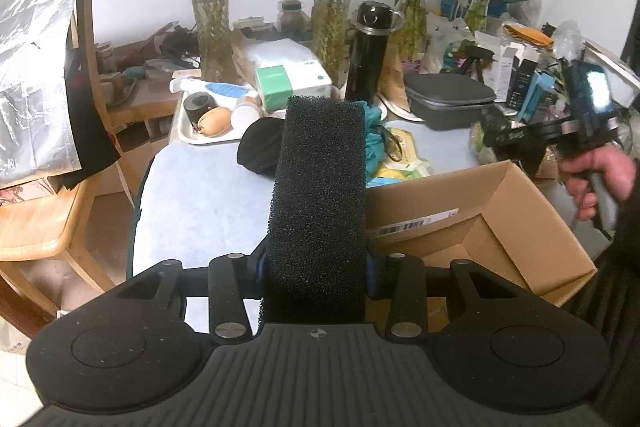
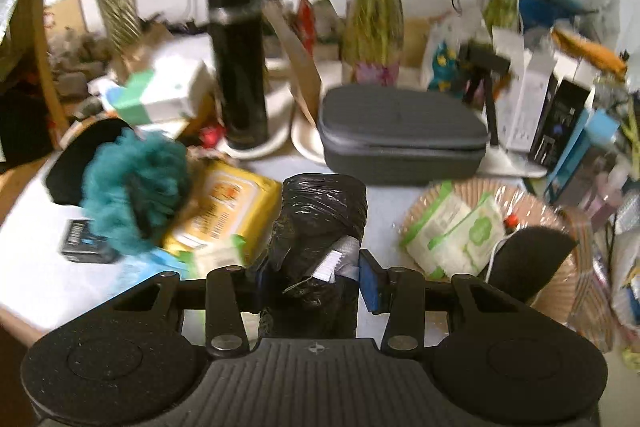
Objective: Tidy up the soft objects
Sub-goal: 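Hold the foam strip in the left tool while the right tool grasps the black wrapped roll, then lower the foam strip and black roll into the box and open both tools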
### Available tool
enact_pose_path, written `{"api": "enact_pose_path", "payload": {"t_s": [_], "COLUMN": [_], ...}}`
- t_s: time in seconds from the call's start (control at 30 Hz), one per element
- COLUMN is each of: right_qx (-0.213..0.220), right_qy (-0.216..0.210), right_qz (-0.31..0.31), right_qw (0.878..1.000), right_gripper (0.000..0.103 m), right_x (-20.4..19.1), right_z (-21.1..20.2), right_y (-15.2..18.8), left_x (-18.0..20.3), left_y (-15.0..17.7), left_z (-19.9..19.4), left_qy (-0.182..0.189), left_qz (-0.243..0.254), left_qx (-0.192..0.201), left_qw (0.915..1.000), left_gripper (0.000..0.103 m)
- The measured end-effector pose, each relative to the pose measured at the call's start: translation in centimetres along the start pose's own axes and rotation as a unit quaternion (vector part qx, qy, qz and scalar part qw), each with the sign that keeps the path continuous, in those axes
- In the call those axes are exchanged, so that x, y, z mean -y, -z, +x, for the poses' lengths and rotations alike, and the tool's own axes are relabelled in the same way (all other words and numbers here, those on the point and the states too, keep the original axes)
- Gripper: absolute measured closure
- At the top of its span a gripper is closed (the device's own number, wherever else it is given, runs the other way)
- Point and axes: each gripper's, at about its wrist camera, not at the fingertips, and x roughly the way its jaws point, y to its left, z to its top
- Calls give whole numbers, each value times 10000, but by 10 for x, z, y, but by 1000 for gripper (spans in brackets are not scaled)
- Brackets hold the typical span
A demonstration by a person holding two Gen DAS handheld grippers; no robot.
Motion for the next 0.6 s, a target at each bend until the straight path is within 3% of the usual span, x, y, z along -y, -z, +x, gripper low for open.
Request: {"api": "enact_pose_path", "payload": {"t_s": [0.27,0.6], "right_qx": [244,195], "right_qy": [-357,-1057], "right_qz": [-121,-254], "right_qw": [9990,9939], "right_gripper": [56,56], "right_x": [-16,-55], "right_z": [-82,-137], "right_y": [-3,22], "left_x": [8,19], "left_y": [0,-1], "left_z": [-6,-12], "left_qy": [60,146], "left_qz": [-9,-165], "left_qx": [-25,-151], "left_qw": [10000,9996], "left_gripper": [62,62]}}
